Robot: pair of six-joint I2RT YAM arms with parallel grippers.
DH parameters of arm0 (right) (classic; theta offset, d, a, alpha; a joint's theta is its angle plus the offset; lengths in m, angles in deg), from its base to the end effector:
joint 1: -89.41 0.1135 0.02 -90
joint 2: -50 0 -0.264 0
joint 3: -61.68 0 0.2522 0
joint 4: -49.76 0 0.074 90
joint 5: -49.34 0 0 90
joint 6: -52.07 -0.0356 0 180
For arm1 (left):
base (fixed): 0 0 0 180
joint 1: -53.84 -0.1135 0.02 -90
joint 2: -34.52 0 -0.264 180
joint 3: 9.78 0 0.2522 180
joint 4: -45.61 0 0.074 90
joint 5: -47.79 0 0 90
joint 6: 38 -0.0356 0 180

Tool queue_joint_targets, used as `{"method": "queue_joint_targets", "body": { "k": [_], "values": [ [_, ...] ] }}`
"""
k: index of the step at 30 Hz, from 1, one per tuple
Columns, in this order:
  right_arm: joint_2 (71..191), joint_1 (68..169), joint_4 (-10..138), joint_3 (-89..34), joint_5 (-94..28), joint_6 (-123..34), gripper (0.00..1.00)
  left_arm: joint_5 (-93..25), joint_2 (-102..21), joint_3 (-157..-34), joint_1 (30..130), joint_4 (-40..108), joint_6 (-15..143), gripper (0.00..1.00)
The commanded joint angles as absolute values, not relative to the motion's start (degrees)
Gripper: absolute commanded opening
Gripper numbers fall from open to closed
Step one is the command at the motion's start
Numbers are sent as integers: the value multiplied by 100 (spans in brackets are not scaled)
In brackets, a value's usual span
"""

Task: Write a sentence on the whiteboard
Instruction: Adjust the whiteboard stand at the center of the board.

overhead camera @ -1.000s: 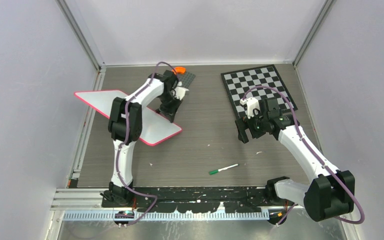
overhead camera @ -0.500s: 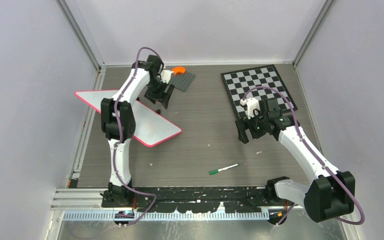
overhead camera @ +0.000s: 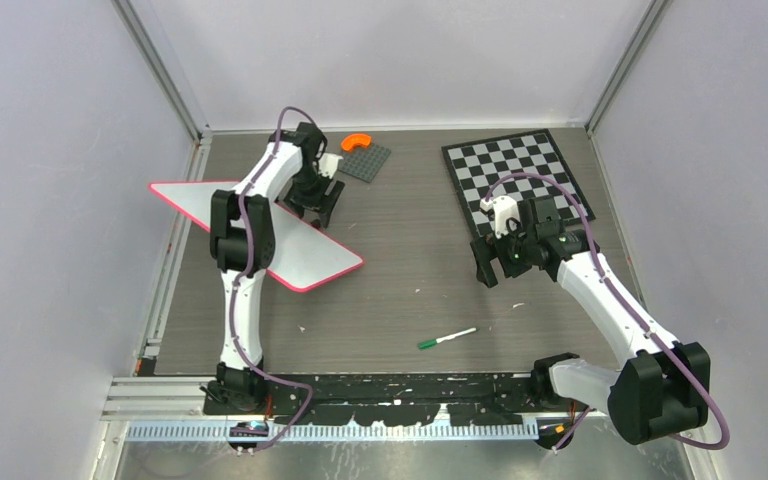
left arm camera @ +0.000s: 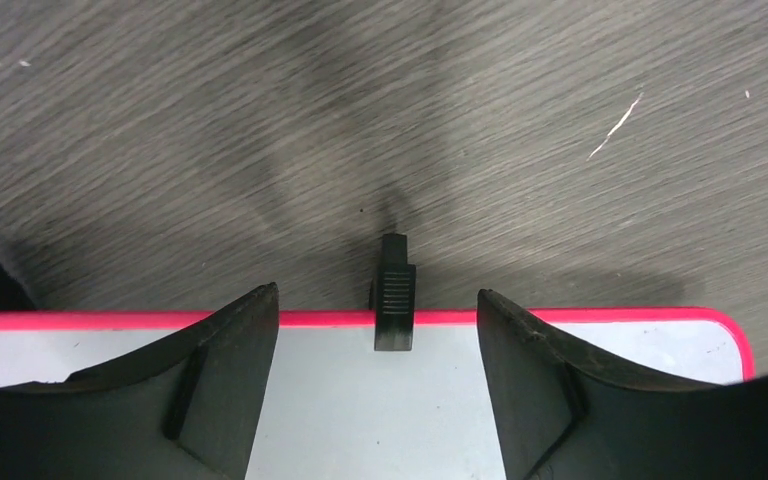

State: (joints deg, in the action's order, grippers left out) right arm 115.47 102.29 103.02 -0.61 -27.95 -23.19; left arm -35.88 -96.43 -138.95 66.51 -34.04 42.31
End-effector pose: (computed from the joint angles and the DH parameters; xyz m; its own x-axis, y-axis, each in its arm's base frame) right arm 0.2150 0.0572 0.2491 -0.7001 -0.4147 -0.5813 -0.5316 0.8462 0.0367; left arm 0.4493 -0.1050 0.1969 -0.9116 0.3764 -0.1652 0.3931 0.9158 -0.0824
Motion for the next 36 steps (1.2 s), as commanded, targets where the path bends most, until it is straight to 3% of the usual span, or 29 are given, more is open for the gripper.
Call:
{"method": "queue_joint_targets", "body": {
  "k": [1,8,17,22,36],
  "values": [
    [11367,10228,10272,-90,-2772,-2277,97,-3301,-9634,-13693,6629,-3486,4272,71],
    [11362,10230,10272,-87,-2765,-2274,97,-3063,-9620,-13338,6667,-3435,4311,53],
    [11345,10231,10263,-86,-2791,-2277,97,-2668,-9372,-13138,6875,-3550,4088,15],
    [11345,10230,10263,-86,-2783,-2274,97,-2778,-9165,-12890,7213,-3499,3775,1],
    [11418,10209,10094,-175,-3100,-2620,97,-3418,-8622,-12538,8611,-3497,1836,0]
  ]
}}
